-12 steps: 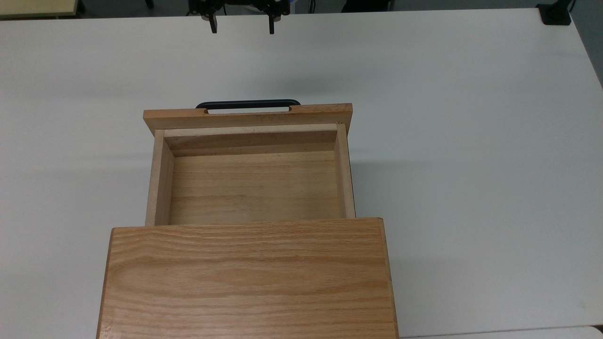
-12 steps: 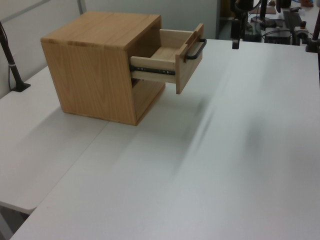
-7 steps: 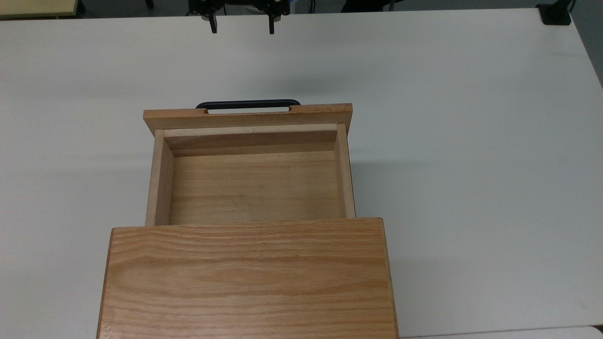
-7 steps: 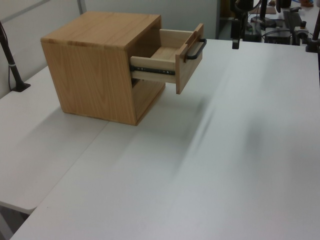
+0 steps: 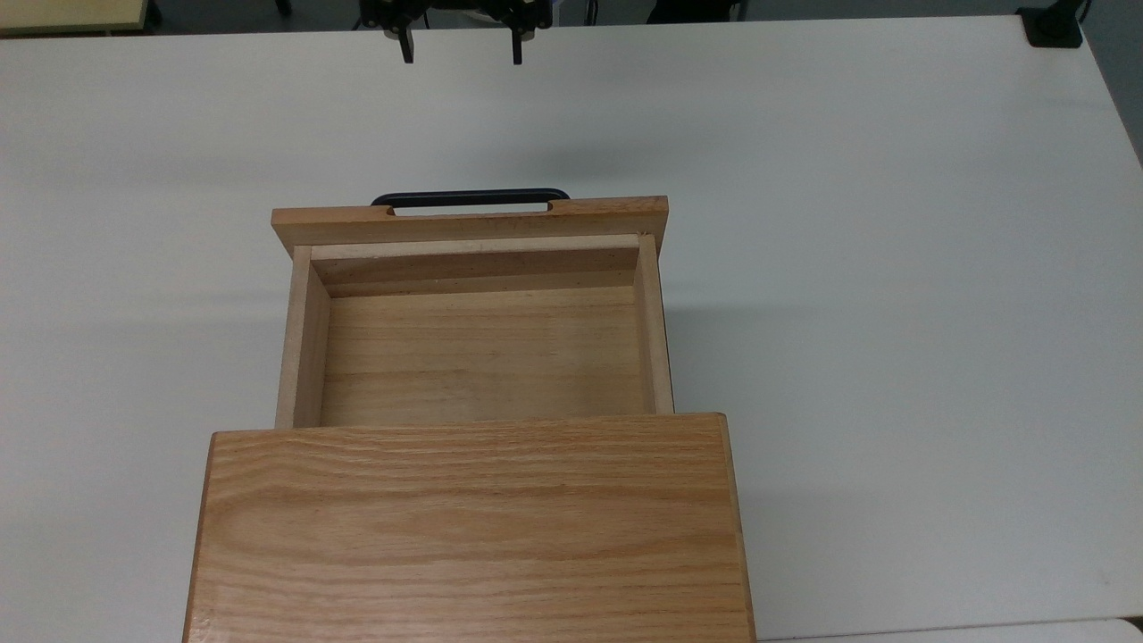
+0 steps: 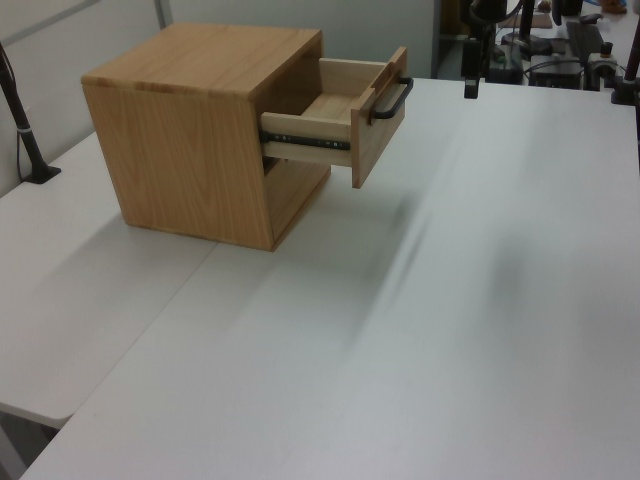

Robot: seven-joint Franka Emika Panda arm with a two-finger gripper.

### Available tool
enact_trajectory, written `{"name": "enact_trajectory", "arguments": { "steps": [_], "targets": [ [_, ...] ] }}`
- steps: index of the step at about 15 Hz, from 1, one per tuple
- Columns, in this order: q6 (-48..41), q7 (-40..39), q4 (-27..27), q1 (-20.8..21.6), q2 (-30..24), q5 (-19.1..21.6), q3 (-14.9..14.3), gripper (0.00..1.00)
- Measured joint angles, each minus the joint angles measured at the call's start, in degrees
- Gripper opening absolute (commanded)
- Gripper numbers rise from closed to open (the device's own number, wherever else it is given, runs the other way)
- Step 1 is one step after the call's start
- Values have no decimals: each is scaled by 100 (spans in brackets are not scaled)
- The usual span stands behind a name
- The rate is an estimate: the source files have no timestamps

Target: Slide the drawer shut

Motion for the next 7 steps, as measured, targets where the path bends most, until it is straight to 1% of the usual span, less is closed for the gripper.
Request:
{"name": "enact_trajectory", "arguments": {
  "steps": [1,2,3,4,5,6,7],
  "targets": [
    [0,0,0,1,0,0,4,91],
    [0,0,0,1,0,0,4,71],
    [0,0,0,1,0,0,4,47],
    [0,0,0,1,0,0,4,29],
    [0,-1,0,1,0,0,5,14],
    [0,-4,0,1,0,0,5,0],
    [0,-4,0,1,1,0,5,0]
  ]
}}
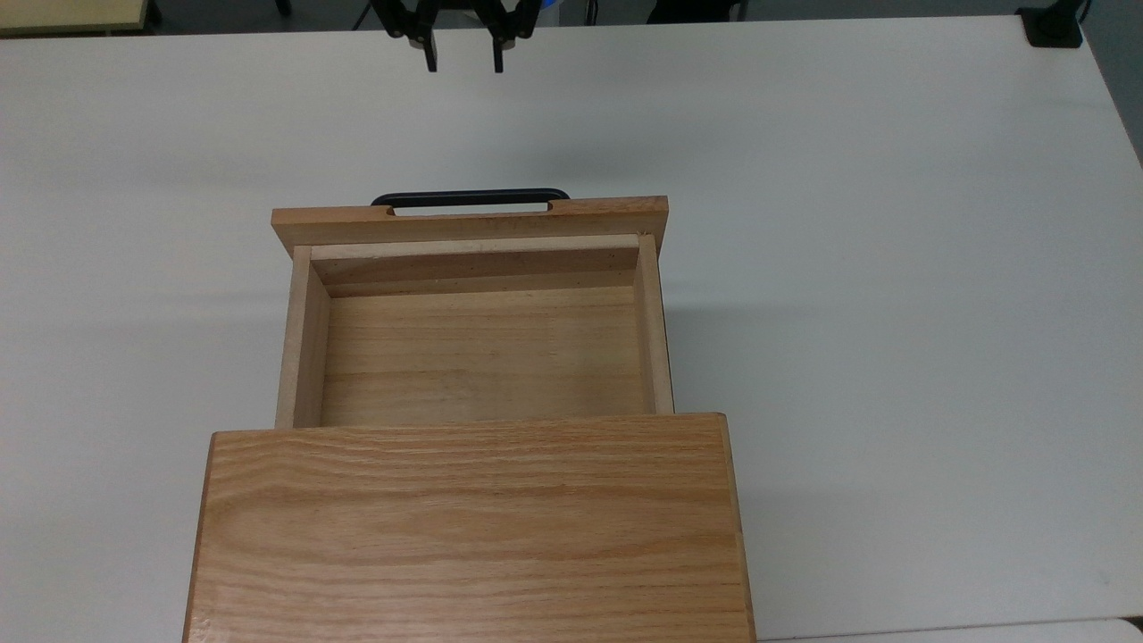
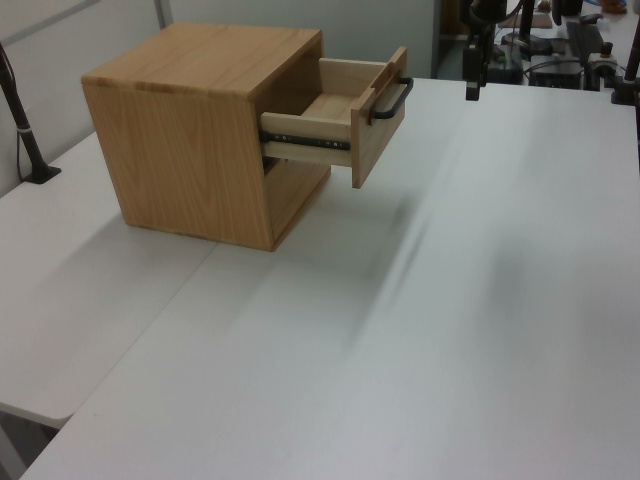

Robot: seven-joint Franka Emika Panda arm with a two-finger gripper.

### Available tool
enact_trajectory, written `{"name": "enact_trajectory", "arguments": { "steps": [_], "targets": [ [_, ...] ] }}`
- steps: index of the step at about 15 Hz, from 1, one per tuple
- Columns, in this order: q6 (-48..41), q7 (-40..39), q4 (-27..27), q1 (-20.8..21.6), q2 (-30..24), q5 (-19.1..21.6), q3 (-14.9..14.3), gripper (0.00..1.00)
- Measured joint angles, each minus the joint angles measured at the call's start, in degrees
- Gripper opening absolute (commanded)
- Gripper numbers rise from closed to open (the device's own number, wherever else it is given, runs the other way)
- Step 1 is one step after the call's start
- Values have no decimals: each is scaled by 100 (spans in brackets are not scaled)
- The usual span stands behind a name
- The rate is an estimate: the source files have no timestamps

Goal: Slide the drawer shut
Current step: 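Lower the gripper down to the drawer's black bar handle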

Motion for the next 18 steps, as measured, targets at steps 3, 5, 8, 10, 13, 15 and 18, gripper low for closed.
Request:
{"name": "enact_trajectory", "arguments": {
  "steps": [3,5,8,10,13,15,18],
  "targets": [
    [0,-1,0,0,34,0,0,0],
    [0,-1,0,0,71,0,0,0],
    [114,-1,2,-11,81,0,-3,0],
    [222,-1,2,-13,114,0,-5,0],
    [352,-1,2,-12,258,0,-5,0],
    [515,-1,2,-11,430,0,-5,0],
    [875,-1,38,-11,649,0,-5,0]
  ]
}}
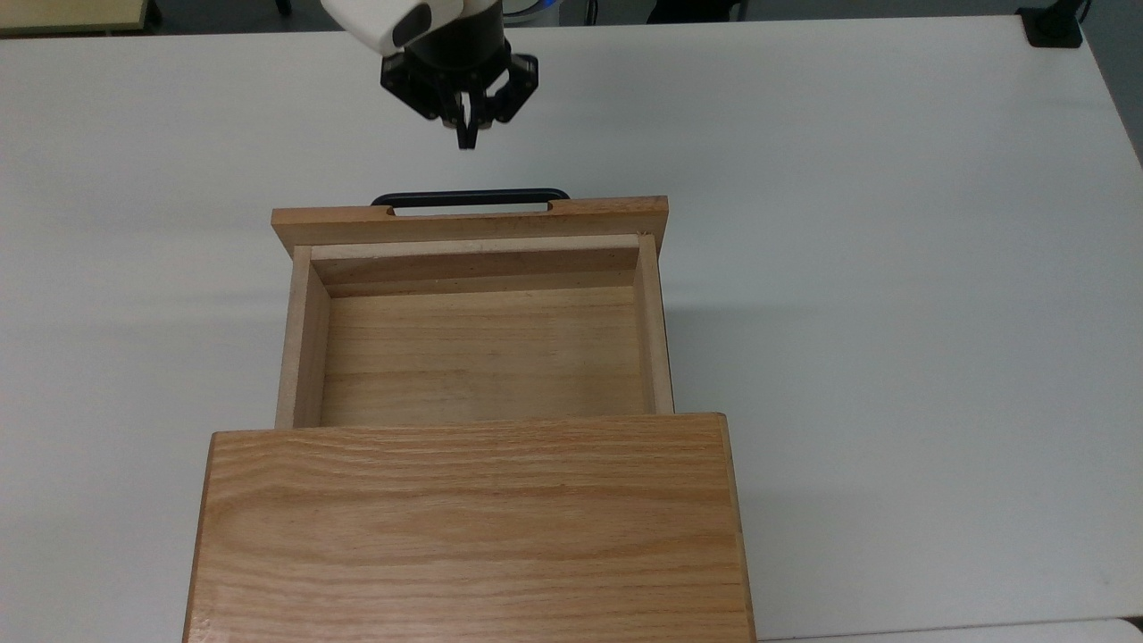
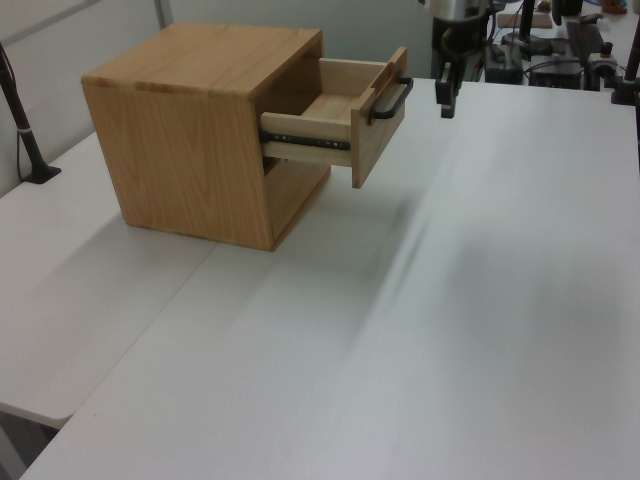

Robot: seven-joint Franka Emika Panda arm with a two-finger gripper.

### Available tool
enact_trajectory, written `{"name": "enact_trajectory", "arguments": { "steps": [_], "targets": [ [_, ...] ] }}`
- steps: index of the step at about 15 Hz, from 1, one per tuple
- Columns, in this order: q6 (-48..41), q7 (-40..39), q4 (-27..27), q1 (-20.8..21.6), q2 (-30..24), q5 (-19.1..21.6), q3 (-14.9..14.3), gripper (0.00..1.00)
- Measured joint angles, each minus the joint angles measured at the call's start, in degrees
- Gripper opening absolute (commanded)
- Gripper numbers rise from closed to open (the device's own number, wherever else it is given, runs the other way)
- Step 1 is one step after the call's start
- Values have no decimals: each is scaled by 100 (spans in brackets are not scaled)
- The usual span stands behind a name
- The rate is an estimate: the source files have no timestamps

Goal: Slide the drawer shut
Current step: 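Lower the gripper down to the drawer's black bar handle, then push the drawer front with the gripper into the cabinet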

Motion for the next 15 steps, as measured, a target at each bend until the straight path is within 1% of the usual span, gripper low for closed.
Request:
{"name": "enact_trajectory", "arguments": {
  "steps": [3,6,8,12,15],
  "targets": [
    [304,0,173,-1,291,0,0,0],
    [869,1,294,-2,616,0,0,0],
    [1062,2,436,-2,795,1,0,0],
    [1166,3,1051,-1,1093,1,3,0],
    [1833,47,1252,5,1254,1,12,0]
  ]
}}
